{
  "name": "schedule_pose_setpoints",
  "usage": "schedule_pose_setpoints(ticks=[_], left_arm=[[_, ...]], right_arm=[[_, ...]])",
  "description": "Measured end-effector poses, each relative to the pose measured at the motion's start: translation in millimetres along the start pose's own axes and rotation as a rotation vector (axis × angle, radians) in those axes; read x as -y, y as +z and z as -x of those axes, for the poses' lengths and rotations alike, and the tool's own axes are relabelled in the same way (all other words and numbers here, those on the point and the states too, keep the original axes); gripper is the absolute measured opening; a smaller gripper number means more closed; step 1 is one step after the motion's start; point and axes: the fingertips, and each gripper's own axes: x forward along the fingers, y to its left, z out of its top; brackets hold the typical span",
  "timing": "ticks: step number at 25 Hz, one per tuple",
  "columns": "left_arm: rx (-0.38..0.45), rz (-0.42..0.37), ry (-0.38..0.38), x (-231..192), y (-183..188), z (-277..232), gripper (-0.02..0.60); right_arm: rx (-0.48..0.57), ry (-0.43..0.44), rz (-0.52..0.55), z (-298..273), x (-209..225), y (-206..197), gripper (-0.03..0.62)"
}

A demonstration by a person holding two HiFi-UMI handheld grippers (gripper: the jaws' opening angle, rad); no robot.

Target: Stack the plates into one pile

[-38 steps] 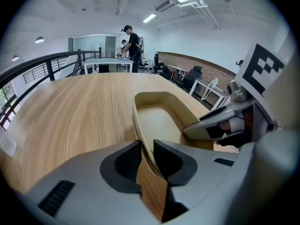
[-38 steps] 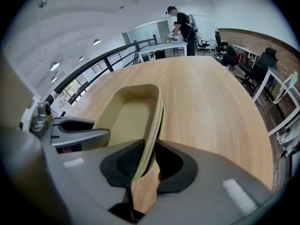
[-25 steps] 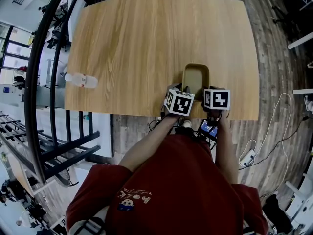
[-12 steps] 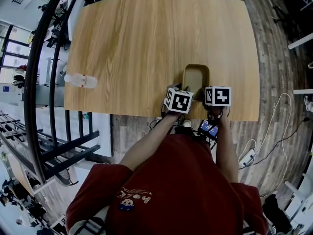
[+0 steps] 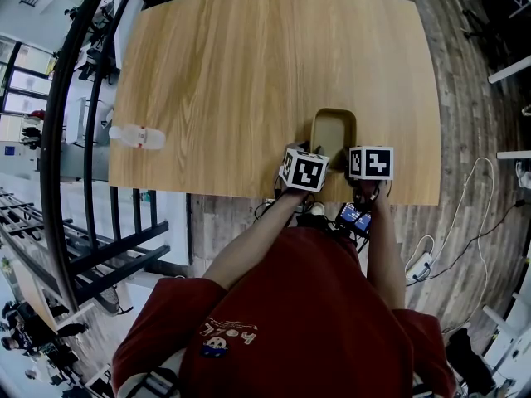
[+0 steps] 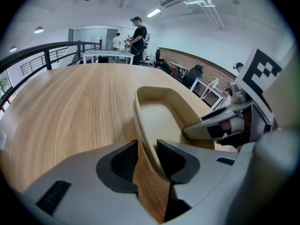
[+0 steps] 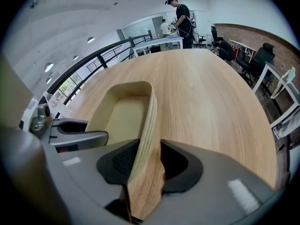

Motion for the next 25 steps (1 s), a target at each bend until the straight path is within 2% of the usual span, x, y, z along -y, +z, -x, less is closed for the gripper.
schedule_pose_setpoints(ticks=[14, 25], left_arm=[[0.052, -0.028, -0.005, -5, 33, 9, 0.131], [0.071, -0.018, -0.007, -12, 41, 15, 0.132]], right_arm=[[0.069, -0.014, 0.017, 11, -1, 29, 0.147], [0.106, 0.019, -0.034, 13, 0, 35, 0.147]])
